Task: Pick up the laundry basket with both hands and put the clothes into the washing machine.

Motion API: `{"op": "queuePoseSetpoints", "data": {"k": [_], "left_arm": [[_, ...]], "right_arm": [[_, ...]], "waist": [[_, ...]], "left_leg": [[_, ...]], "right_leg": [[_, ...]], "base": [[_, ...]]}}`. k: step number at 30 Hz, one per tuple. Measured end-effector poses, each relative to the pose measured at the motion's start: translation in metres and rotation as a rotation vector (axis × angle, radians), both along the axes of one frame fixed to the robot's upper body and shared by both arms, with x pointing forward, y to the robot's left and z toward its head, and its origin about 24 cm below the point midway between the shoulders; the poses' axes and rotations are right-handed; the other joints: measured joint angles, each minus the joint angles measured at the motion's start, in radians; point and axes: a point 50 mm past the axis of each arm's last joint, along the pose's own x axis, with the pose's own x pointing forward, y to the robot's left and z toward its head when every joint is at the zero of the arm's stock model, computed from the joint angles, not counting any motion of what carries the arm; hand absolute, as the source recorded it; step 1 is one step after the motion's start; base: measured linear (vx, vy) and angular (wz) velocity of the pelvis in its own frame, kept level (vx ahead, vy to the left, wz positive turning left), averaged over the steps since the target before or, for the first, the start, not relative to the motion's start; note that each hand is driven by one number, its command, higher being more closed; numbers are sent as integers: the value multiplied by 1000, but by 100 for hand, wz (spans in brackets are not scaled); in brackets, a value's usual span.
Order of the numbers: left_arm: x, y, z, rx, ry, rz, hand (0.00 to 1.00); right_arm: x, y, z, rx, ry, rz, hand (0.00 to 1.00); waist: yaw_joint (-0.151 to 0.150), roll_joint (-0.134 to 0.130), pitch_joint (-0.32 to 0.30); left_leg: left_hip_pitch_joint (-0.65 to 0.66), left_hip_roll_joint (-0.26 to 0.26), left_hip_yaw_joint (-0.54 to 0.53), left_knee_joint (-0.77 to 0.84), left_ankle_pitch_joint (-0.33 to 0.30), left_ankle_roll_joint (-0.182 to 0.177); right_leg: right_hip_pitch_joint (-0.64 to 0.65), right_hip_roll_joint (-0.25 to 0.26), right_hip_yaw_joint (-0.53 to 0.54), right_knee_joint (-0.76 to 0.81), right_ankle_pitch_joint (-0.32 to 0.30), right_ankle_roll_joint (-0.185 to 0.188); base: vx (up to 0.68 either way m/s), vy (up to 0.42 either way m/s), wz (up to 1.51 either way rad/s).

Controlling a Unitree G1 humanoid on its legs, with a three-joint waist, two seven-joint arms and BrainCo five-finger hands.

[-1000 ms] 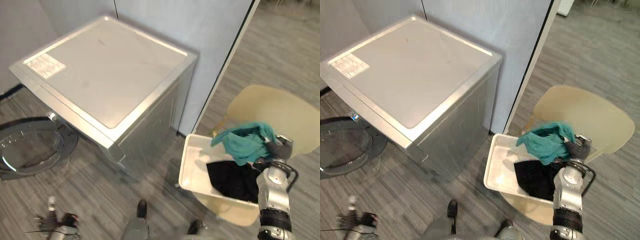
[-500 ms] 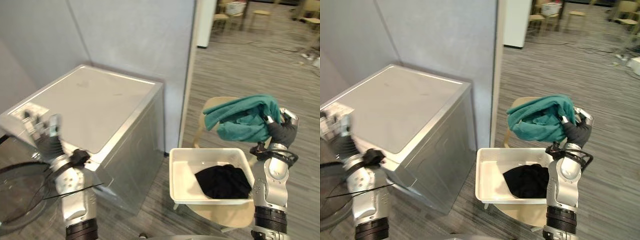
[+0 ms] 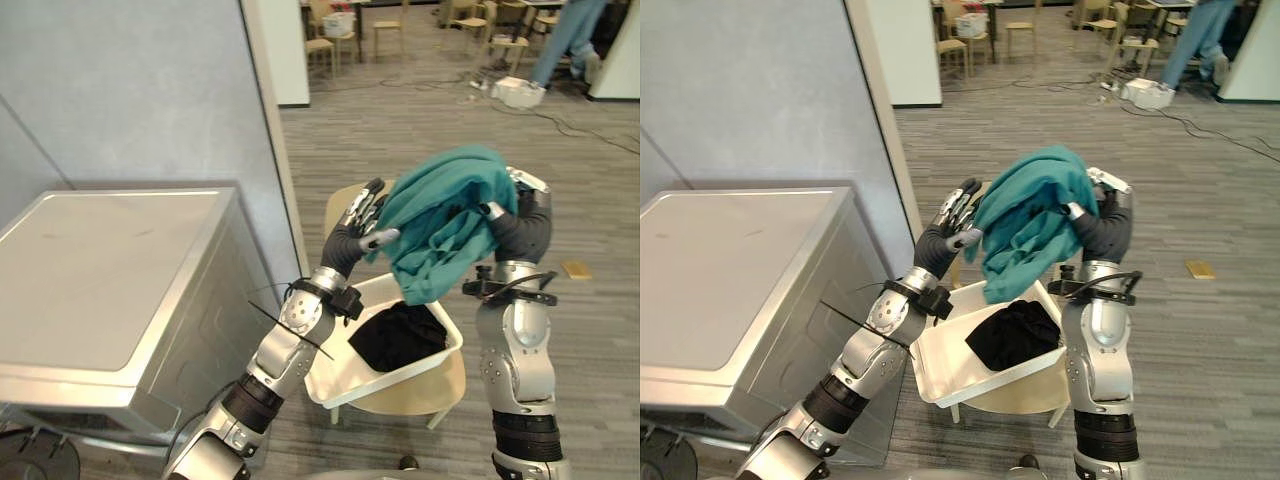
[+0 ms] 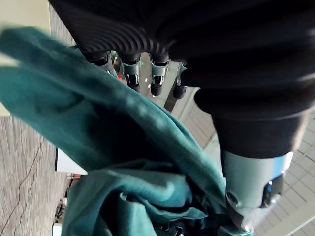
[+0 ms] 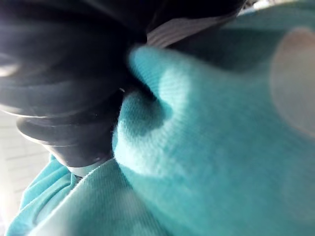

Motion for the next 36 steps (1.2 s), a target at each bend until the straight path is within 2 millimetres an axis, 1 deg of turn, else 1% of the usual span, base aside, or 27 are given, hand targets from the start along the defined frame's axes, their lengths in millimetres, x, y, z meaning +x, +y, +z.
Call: {"op": "queuePoseSetpoints", "data": {"k": [2, 5, 7, 12, 16, 22, 23, 30, 36], "left_arm": [[-3, -11, 2, -23, 19, -66, 0], [-5, -17, 3, -21, 30, -98, 0], [-7, -26, 1, 6, 32, -135, 0], [-9, -44, -3, 53, 41, -190, 0], [-11, -54, 7, 72, 4, -226, 0], [-10, -63, 7, 85, 13, -233, 0], [-10, -65, 5, 95, 15, -237, 100], [-7, -66, 5, 108, 25, -216, 100], [0, -62, 11, 101, 15, -176, 100]], "right_arm": [[-2, -2, -3, 7, 13, -9, 100], [-3, -1, -6, 17, 23, 1, 100], [-8, -1, -8, 26, 28, 4, 100], [-14, 4, -15, 55, 51, 22, 100], [-17, 6, -11, 76, 27, 29, 100], [-19, 8, -15, 96, 44, 50, 100], [-20, 8, -17, 99, 48, 48, 100], [-22, 12, -16, 115, 37, 59, 100], [-26, 13, -12, 126, 11, 63, 100]], "waist": [[-1, 0, 0], [0, -1, 0], [4, -1, 0], [1, -1, 1], [0, -4, -1], [1, -11, -5], [0, -12, -6], [-1, -17, -5], [-2, -32, -11]], "left_leg": [[4, 0, 1, -2, -2, -2], [6, -1, 1, -6, -2, -2], [7, -1, -1, -8, -2, -2], [13, -3, -1, -14, -2, -2], [16, -6, 0, -26, -2, -2], [14, -6, -1, -26, -2, -2], [13, -6, -1, -27, -2, -2], [9, -6, -13, -26, -2, -2], [5, -5, -28, -15, -1, -2]], "right_leg": [[0, 1, 10, 1, 2, 1], [1, 1, 11, 1, 2, 1], [4, 0, 9, 1, 1, 2], [15, -2, 8, 2, -5, 10], [10, -2, 10, 2, -6, 12], [10, -2, 7, 2, -7, 12], [10, -3, 5, 2, -7, 13], [15, -5, -8, 1, -9, 16], [16, -7, -18, 1, -9, 16]], "base": [[17, -2, -8], [0, 0, -1], [-19, -8, 4], [-28, -5, 0], [-9, -2, 0], [0, 0, 0], [0, 0, 0], [-21, -19, 5], [-9, -14, 5]]}}
